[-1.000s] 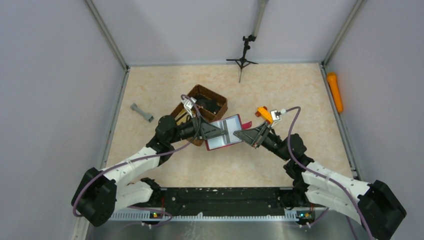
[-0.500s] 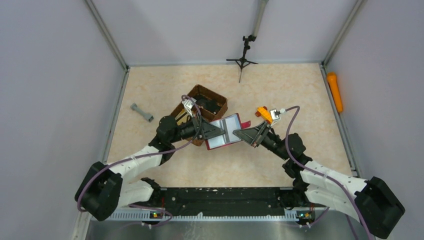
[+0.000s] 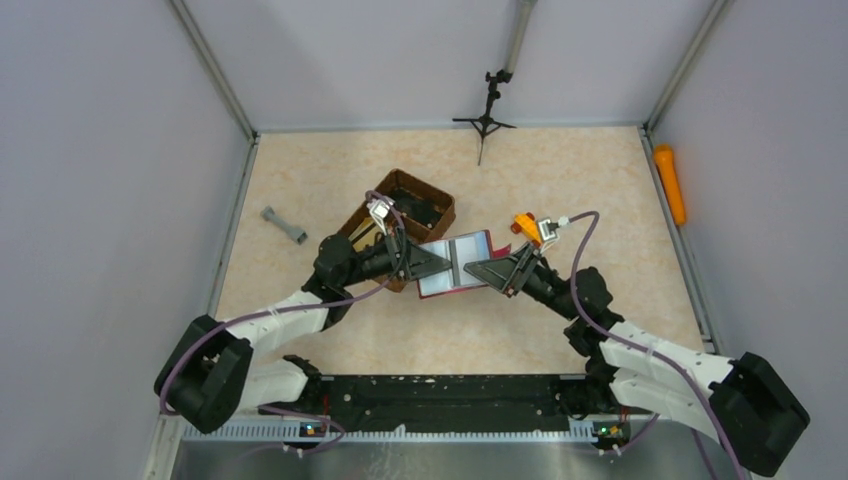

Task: Take the credit cards out of the card holder
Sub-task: Remove the credit card from the card holder.

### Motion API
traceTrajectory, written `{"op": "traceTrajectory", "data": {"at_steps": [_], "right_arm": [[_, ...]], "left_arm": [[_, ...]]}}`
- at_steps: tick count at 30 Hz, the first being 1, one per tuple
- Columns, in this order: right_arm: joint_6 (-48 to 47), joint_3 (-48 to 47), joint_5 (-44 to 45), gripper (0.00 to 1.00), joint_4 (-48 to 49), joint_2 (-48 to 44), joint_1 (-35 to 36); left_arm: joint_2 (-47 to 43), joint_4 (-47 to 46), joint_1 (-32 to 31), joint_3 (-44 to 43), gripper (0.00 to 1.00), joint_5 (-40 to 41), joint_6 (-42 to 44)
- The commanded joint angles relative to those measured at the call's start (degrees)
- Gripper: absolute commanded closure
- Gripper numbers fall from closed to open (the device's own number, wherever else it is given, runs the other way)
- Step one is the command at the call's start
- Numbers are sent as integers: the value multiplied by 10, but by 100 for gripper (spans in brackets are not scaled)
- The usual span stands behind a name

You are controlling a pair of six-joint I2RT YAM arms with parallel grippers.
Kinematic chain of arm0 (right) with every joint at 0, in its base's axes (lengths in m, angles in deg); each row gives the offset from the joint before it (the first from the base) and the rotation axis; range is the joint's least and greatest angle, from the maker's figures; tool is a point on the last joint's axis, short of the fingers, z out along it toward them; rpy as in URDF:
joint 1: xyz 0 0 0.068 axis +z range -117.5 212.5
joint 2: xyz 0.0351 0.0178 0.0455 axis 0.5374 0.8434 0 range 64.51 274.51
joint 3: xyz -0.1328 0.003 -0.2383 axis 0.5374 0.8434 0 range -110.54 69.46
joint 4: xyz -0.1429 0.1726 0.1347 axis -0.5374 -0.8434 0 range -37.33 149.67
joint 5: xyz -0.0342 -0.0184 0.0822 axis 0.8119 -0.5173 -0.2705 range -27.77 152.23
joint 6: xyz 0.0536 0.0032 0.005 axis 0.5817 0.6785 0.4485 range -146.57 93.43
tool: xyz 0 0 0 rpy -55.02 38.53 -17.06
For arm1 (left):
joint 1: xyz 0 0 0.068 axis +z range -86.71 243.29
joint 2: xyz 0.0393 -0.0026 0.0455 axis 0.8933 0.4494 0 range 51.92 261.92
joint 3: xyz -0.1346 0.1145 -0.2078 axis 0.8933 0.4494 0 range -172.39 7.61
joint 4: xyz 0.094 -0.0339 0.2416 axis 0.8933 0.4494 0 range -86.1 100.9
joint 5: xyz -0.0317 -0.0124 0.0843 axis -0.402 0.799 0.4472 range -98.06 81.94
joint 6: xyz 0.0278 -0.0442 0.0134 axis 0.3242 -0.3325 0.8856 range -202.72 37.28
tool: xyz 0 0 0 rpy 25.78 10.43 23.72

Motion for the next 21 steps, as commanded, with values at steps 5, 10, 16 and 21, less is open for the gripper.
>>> {"op": "traceTrajectory", "data": {"at_steps": [5,10,16,21], "right_arm": [[-28,-14,32,63,-50,-54,6],[-39,-14,61,85,-104,-85,5],[-42,-17,66,94,-119,-93,6],[-25,-15,46,100,-85,-68,5]], "left_arm": [[-52,154,-1,-30,100,4,98],[-60,187,0,-35,100,4,115],[-57,177,1,-31,96,4,108],[-31,144,1,-38,69,-21,87]]}}
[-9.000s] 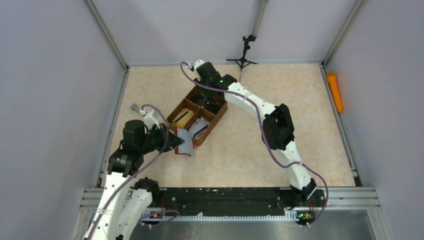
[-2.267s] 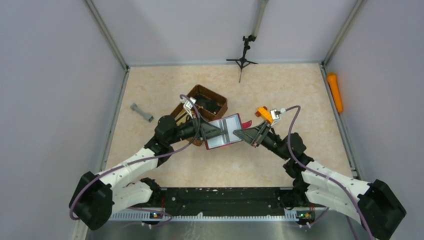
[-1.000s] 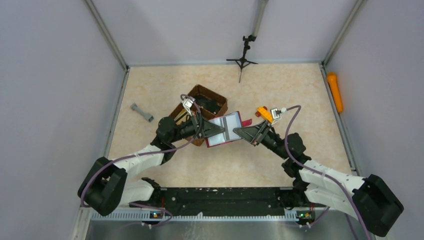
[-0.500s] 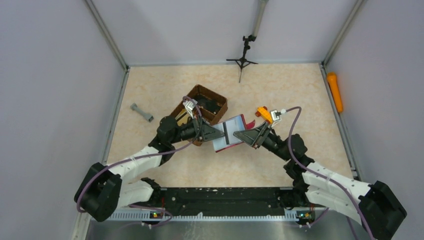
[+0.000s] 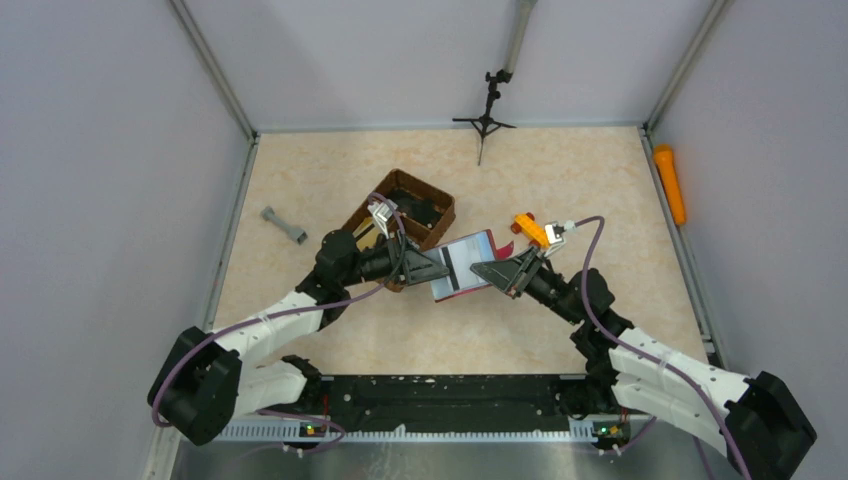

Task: Take the credit cards out of the card holder
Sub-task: Remove the credit card from the card holder.

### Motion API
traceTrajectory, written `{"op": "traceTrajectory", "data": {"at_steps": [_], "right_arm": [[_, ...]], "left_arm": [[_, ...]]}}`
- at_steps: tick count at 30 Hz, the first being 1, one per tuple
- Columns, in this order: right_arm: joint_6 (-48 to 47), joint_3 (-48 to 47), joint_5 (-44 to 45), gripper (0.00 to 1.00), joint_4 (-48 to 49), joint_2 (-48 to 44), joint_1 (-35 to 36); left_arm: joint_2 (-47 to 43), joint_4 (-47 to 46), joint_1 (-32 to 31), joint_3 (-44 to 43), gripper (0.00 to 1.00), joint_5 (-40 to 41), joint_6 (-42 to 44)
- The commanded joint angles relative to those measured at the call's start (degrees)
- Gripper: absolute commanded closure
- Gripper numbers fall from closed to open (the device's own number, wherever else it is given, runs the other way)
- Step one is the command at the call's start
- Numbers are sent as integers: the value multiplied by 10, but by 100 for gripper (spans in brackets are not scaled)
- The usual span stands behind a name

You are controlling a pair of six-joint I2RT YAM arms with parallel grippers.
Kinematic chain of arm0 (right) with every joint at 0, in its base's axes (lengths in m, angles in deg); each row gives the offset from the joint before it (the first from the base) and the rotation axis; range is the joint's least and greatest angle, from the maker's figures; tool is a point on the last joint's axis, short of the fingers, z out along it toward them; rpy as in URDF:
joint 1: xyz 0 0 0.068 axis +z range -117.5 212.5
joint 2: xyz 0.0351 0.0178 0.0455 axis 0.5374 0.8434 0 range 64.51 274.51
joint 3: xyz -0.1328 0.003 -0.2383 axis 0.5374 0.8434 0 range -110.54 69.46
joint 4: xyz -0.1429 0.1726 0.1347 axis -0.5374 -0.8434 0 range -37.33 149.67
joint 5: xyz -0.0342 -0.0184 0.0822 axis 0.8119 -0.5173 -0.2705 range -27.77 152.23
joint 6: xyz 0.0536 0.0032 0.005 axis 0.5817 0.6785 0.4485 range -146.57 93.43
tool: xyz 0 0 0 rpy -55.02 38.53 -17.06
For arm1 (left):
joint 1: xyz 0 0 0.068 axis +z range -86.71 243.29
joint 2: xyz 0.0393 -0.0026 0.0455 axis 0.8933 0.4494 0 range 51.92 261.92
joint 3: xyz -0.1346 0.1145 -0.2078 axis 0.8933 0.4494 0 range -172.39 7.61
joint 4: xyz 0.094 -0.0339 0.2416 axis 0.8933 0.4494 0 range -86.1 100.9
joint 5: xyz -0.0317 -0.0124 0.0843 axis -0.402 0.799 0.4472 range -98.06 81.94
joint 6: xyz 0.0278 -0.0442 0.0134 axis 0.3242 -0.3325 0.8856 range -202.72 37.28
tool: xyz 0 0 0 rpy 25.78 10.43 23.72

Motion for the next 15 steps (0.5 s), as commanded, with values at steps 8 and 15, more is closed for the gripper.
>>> {"op": "traceTrajectory", "data": {"at_steps": [8,15], "right_arm": [[28,-10,-31,100,105,37,5],[19,-13,-17,100,75,25,5]], "left_arm": [[19,-59,1,-12,64,-16,-12],[7,-58,15,4,96,-3,-8]]}}
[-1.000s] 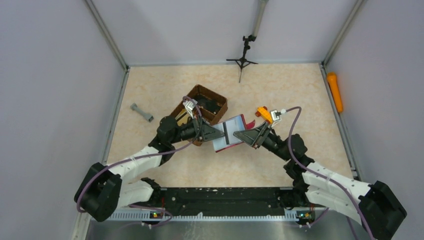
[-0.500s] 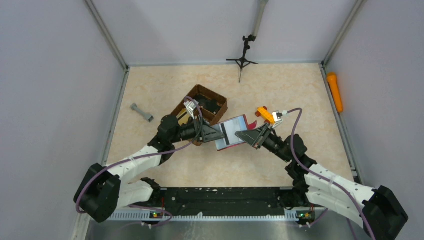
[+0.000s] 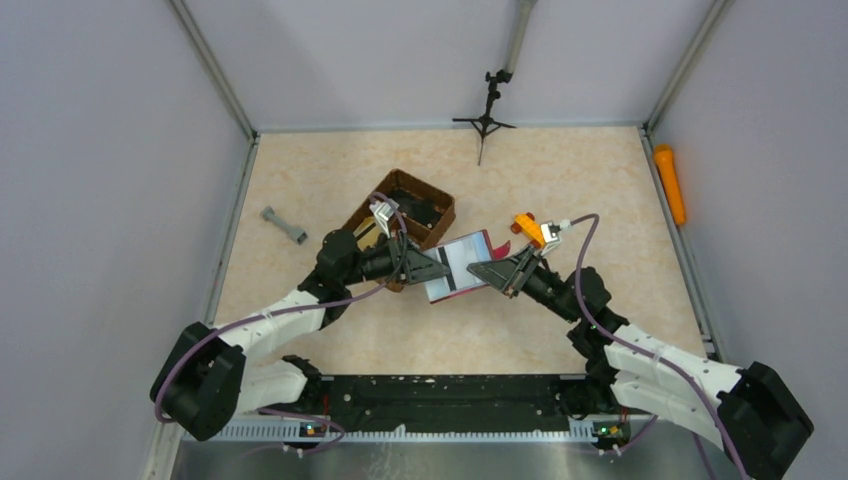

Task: Take the credit cards out of the card holder
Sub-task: Remove the credit card from the card holder, then place the credit card in the storage box.

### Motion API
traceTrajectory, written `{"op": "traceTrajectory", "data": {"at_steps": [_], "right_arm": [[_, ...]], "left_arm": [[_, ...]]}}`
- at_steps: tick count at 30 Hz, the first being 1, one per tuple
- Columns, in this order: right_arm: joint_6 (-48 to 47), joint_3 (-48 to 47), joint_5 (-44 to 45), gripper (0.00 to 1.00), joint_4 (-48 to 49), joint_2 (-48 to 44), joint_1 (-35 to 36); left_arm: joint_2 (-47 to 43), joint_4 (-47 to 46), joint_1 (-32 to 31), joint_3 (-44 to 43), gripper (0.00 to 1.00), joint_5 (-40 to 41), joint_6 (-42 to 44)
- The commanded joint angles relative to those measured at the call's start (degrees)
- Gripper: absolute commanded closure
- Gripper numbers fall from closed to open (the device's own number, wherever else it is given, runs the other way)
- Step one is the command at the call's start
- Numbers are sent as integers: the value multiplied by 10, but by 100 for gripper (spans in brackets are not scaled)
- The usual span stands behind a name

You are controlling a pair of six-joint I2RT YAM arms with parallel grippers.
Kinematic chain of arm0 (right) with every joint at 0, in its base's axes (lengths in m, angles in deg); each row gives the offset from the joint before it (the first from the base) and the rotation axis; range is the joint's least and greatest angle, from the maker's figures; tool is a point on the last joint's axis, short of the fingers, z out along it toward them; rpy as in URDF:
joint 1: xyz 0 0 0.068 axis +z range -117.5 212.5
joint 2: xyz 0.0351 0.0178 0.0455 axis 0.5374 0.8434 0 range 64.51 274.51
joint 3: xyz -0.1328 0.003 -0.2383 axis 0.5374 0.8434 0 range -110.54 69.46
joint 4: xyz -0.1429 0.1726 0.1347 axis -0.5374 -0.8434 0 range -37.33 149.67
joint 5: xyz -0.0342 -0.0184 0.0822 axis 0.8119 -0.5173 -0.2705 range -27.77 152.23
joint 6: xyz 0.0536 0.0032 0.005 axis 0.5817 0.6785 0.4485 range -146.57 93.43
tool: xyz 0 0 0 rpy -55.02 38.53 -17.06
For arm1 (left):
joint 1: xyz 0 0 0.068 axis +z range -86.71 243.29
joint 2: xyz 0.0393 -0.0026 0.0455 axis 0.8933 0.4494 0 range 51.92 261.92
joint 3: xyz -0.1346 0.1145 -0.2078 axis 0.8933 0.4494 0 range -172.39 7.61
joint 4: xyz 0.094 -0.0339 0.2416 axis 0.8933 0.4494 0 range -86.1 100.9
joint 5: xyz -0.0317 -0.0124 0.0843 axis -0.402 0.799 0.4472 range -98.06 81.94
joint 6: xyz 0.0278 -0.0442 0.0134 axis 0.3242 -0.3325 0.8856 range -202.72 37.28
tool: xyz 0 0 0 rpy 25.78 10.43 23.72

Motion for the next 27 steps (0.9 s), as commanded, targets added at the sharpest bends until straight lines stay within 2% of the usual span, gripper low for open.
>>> {"op": "traceTrajectory", "data": {"at_steps": [1,8,11,13,15,17,20,27], "right_arm": [[-1,-14,5,100,23,-19,5],[-34,-16,76,99,-99,-80,4],[-59,-32,99,99,-160,-100,4],[-87,-48,113,100,-206,-111,4],[-119,-71,135,100,-260,-119,5],[-152,-93,151,100,-303,-126,4],[-194,-118,169,100,-345,-137,4],[-256,-151,182,100,-394,-152,4]], "left_arm": [[-17,-27,23,10,100,6,8],[-43,-26,76,48,100,-28,-2],[-56,3,94,49,100,-48,16],[-70,82,114,34,100,-64,61],[-86,224,125,-12,100,-50,152],[-96,394,127,-71,100,4,260],[-81,575,126,-160,100,125,369],[-2,759,96,-301,100,363,468]]}}
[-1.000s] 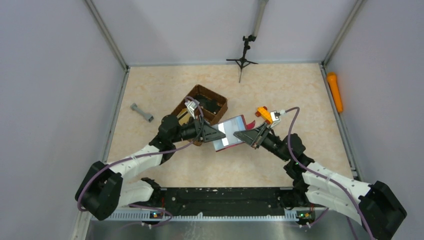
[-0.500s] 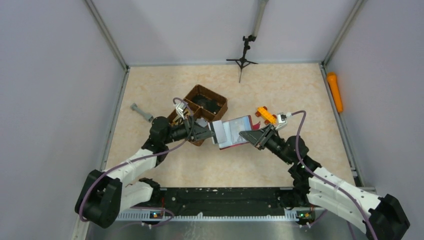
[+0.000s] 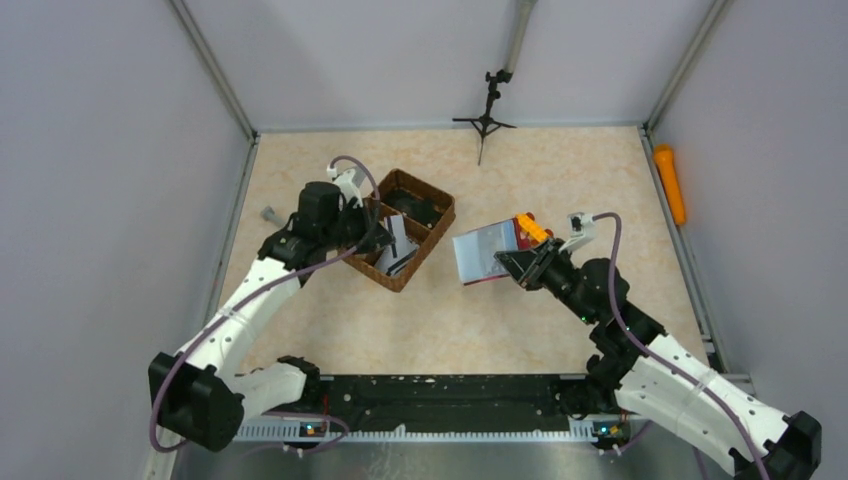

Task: Take the credit cards out of the card holder
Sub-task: Place the credit card in the storage box.

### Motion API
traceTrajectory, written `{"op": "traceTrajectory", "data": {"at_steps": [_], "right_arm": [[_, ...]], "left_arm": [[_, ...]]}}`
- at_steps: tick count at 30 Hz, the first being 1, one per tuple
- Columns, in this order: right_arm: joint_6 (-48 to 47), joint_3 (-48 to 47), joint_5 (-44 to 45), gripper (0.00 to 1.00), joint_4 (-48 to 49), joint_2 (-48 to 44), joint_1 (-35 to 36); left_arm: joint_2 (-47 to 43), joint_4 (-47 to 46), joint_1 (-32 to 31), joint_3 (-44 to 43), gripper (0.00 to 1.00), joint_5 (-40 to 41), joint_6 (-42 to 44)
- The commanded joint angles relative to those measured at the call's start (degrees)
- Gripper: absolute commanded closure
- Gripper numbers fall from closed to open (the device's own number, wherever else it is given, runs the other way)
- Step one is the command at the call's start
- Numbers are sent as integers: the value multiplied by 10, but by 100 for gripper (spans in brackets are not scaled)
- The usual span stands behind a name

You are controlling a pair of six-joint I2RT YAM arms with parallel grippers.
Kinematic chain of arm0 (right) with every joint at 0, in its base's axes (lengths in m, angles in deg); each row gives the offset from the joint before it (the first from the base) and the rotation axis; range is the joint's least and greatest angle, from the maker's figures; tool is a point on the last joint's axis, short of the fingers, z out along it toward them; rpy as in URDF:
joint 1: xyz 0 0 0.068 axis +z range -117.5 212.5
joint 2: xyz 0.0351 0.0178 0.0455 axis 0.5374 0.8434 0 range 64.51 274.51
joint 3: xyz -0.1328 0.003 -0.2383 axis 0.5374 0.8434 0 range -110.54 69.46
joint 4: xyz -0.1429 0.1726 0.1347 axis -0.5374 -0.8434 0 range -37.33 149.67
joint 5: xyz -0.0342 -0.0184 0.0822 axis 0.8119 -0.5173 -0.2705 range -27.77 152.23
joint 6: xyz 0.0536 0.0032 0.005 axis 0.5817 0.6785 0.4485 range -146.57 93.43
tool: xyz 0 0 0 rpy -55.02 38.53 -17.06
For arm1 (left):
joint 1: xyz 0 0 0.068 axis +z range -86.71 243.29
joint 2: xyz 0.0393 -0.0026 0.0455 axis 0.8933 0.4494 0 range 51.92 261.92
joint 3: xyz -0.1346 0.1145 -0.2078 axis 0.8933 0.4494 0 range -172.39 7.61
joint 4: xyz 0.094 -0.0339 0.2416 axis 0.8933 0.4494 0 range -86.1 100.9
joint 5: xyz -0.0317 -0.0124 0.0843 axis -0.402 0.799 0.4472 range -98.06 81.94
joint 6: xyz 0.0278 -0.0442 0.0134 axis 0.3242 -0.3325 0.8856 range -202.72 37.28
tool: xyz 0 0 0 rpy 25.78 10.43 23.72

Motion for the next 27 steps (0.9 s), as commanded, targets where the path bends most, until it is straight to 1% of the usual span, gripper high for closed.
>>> {"op": "traceTrajectory", "data": {"at_steps": [1,2,3,5,8,12,15,19,24,27], "right_arm": [[-65,-44,26,100,-36,-11,4],[-72,-47,29,100,-41,-12,4],[-80,-50,31,100,-43,-12,4],[-95,-54,24,100,-43,-10,4],[-112,-60,11,100,-43,-4,5],[-122,-61,10,100,-61,-6,4],[-126,-59,13,100,-65,-13,4],[-126,-53,15,100,-68,-25,4],[-124,-43,26,100,-78,-55,4],[-124,-37,40,100,-85,-82,4]], "left_arm": [[54,184,-31,-74,100,207,110],[68,198,-38,-90,100,227,119],[83,213,-46,-106,99,268,131],[109,241,-67,-138,100,312,148],[136,252,-101,-173,100,368,168],[176,256,-131,-207,100,404,180],[211,258,-158,-231,98,437,206],[280,288,-191,-279,98,502,225],[369,335,-208,-343,98,573,226],[409,344,-212,-359,97,588,233]]}}
